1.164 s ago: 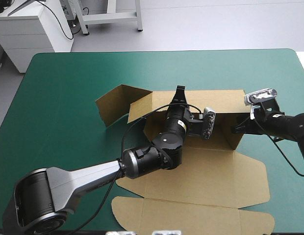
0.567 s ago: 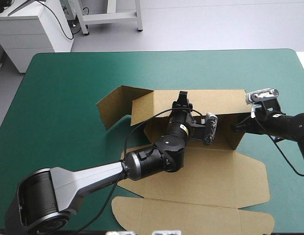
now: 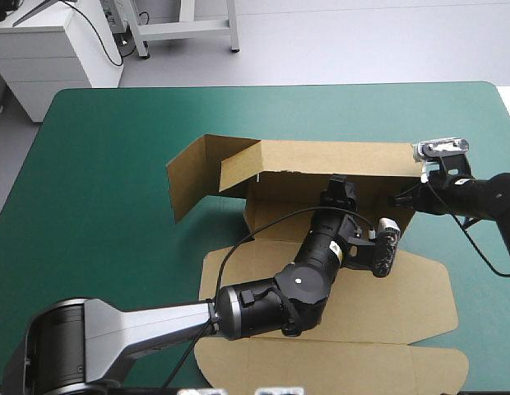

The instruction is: Fold the box

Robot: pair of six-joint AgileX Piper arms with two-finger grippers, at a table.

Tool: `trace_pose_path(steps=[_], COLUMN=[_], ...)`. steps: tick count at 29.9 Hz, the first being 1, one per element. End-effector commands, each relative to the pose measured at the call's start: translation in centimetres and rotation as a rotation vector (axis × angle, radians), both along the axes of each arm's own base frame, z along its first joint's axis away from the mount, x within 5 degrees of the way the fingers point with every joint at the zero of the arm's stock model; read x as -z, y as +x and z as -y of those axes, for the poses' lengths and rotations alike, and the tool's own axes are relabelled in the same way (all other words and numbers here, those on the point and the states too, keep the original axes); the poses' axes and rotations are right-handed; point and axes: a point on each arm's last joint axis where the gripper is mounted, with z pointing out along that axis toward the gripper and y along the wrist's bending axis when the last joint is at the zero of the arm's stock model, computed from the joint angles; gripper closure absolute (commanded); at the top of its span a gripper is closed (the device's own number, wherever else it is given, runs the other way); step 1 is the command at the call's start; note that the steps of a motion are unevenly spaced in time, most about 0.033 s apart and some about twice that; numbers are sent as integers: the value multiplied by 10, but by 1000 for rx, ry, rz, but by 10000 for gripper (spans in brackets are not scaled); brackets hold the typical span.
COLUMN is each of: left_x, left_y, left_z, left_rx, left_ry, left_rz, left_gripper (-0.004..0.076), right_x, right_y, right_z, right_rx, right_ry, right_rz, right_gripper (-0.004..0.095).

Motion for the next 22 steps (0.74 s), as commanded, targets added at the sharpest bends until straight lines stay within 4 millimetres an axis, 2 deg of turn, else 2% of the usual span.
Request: trace_pose_path(steps=[1,6,11,14,16,18,22], left_x=[-51,-81,-110,-124,-131,-137,-150], left_y=[-13,-24,-28,-26,-18,-4,33], left_z=[-15,-32,-56,-70,-81,-95,-136], left_rx=[12,12,3,-20,-54,-110,-264], left_ry=[-155,-267,-340,-357,-382,-415,-538], left_rz=[56,51,84,117,122,127,113], left_gripper=[418,524,736,730,730,730,730], right_x=[-10,-5,-5,-6,-6,-6,-10], right_y=[5,9,9,9,8,7,7], right_z=[1,1,1,0,-1,-2,-5], right_rx=[4,4,7,6,4,0,-13], right_ry=[-11,-10,-7,7,20,41,74], right_rz=[35,16,19,16,10,3,-7], right_gripper=[908,907,908,908,908,908,907])
